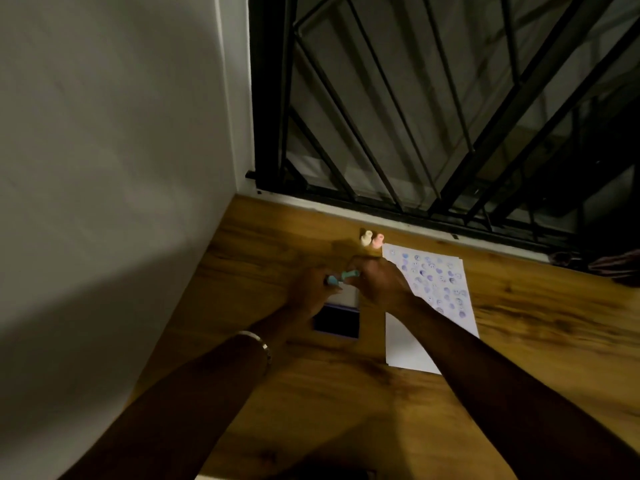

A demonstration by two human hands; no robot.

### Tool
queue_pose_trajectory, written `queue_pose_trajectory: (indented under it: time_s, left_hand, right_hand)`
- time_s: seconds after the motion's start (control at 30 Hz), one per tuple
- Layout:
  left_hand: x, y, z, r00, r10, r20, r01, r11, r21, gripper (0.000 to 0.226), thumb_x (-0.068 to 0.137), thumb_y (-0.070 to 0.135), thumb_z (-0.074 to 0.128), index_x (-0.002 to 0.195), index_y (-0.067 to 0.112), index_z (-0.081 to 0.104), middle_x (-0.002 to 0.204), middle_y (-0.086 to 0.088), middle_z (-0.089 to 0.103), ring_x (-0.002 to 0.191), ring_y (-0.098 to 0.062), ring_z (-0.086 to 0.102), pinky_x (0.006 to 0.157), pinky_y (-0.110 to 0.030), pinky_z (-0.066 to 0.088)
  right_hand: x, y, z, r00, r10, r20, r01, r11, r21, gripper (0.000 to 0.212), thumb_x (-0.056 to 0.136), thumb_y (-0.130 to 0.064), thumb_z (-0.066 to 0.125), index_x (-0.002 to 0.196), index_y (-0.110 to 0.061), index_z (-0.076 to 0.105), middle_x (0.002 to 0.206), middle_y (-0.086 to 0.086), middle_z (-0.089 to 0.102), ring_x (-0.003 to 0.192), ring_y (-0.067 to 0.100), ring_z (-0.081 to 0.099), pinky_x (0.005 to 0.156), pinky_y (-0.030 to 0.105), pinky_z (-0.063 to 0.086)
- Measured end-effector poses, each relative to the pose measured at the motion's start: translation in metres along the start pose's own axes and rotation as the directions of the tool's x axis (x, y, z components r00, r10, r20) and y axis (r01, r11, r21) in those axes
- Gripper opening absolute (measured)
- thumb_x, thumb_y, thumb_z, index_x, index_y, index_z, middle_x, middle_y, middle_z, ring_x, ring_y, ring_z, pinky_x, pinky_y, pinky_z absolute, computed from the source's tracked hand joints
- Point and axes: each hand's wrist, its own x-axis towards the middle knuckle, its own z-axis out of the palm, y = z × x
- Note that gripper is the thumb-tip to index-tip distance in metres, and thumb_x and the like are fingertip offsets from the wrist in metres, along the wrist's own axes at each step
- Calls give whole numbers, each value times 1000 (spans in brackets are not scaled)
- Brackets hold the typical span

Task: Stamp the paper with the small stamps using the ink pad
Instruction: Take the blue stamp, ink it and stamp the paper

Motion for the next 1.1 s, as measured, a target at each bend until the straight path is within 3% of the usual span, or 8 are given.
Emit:
queue_pose_trajectory:
  time_s: [0.1, 0.2, 0.3, 0.43, 0.7, 0.8, 0.97, 1.1]
  left_hand:
    - [-9, -3, -9, 994, -27, -108, 24, 999, -36, 21, 86, 17, 69, 99, 1, 65, 100, -19, 68, 85, -22, 59, 63, -20, 42]
    - [-15, -11, -16, 981, -45, -187, 43, 999, -15, 23, 90, 20, 65, 101, 1, 62, 98, -18, 67, 82, -22, 58, 57, -11, 34]
    - [-23, -16, -19, 974, -81, -210, 80, 997, -14, 23, 90, 23, 64, 101, 3, 62, 98, -16, 68, 84, -21, 60, 59, -15, 32]
    - [-33, -16, -18, 969, -120, -216, 115, 993, -37, 24, 91, 27, 62, 99, 4, 62, 98, -17, 68, 90, -31, 63, 68, -28, 40]
    - [-48, -15, -14, 956, -160, -247, 147, 987, -70, 22, 92, 23, 61, 105, 5, 61, 104, -14, 68, 91, -25, 62, 67, -22, 36]
    - [-49, -14, -13, 953, -152, -262, 138, 988, -70, 23, 92, 21, 61, 107, 5, 61, 106, -14, 68, 86, -18, 58, 60, -14, 30]
    - [-51, -9, -15, 950, -175, -257, 161, 984, -74, 25, 92, 22, 60, 111, 5, 60, 110, -15, 67, 100, -28, 63, 71, -24, 39]
    - [-56, -2, -14, 942, -197, -271, 172, 978, -114, 26, 93, 19, 59, 114, 2, 59, 116, -17, 66, 105, -29, 62, 71, -16, 37]
  right_hand:
    - [-15, -2, 0, 996, -18, 82, 19, 1000, -21, 25, 88, -29, 68, 110, -19, 63, 113, 7, 68, 102, 25, 66, 83, 34, 54]
    - [-30, -7, 8, 986, -24, 165, 33, 998, -50, 23, 87, -29, 69, 107, -19, 65, 113, 6, 67, 101, 24, 64, 81, 33, 54]
    - [-38, -15, 20, 980, -84, 182, 105, 988, -109, 20, 88, -27, 67, 104, -16, 65, 110, 9, 69, 100, 26, 65, 79, 34, 54]
    - [-42, -18, 33, 980, -107, 167, 129, 983, -129, 20, 90, -23, 65, 105, -9, 63, 107, 13, 70, 98, 28, 65, 82, 37, 54]
    - [-37, -18, 44, 984, -129, 126, 149, 974, -168, 27, 89, -18, 67, 112, -6, 63, 117, 18, 67, 109, 34, 63, 91, 36, 51]
    - [-34, -18, 44, 982, -129, 137, 152, 974, -171, 29, 88, -18, 68, 113, -6, 63, 119, 19, 66, 111, 34, 63, 93, 36, 51]
    - [-35, -17, 46, 983, -132, 126, 153, 973, -173, 28, 90, -19, 65, 115, -6, 61, 119, 18, 66, 111, 34, 62, 93, 37, 50]
    - [-41, -19, 45, 982, -152, 109, 169, 972, -160, 25, 91, -19, 62, 113, -7, 61, 117, 17, 66, 109, 32, 62, 92, 40, 51]
